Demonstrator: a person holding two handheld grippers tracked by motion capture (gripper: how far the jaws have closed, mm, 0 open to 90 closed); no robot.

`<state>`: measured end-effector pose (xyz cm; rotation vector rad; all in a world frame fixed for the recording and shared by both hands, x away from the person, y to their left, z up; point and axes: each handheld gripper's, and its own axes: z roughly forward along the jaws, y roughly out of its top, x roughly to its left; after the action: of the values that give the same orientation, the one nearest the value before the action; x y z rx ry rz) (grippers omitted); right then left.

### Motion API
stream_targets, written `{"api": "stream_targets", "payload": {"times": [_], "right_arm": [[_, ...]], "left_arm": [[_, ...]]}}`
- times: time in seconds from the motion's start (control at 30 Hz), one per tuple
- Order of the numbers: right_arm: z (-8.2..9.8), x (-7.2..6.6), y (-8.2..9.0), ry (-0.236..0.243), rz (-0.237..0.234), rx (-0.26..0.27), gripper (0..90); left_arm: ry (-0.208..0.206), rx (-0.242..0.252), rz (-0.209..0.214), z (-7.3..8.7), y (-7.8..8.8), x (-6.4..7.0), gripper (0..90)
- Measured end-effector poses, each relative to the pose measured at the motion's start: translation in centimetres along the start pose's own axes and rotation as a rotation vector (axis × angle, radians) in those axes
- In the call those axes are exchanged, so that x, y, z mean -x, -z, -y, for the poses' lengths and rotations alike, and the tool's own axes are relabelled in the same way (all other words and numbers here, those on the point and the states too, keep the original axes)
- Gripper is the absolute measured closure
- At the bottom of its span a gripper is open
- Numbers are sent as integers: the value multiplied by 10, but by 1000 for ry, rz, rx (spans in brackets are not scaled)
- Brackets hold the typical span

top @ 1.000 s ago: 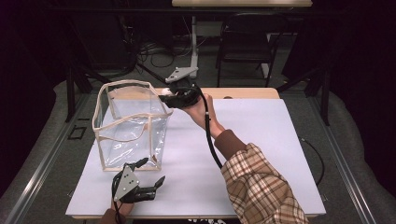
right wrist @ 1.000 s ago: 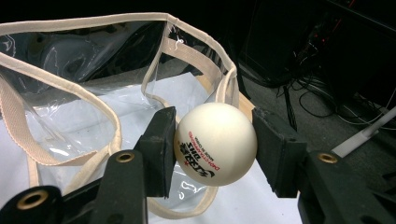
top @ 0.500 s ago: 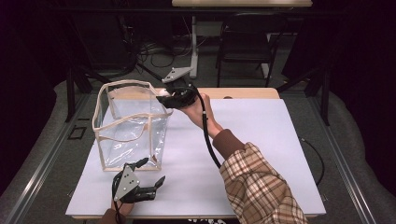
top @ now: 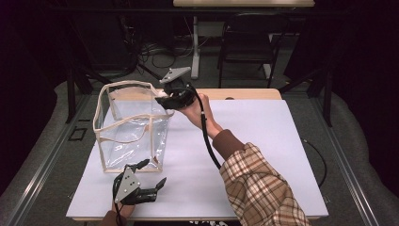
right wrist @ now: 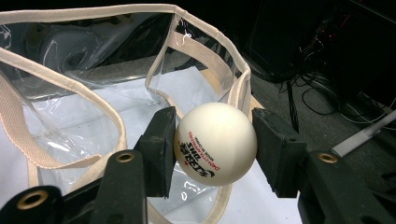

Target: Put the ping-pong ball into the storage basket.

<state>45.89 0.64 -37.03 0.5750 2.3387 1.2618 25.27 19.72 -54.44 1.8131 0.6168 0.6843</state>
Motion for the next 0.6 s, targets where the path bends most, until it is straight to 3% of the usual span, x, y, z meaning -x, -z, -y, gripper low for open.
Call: {"api": "stream_targets", "payload": {"times": [0.6], "right_arm": [[-4,-3,-8,8,-9,-20,510]], "left_arm": [[-1,-1,1,0,0,0,159]]}}
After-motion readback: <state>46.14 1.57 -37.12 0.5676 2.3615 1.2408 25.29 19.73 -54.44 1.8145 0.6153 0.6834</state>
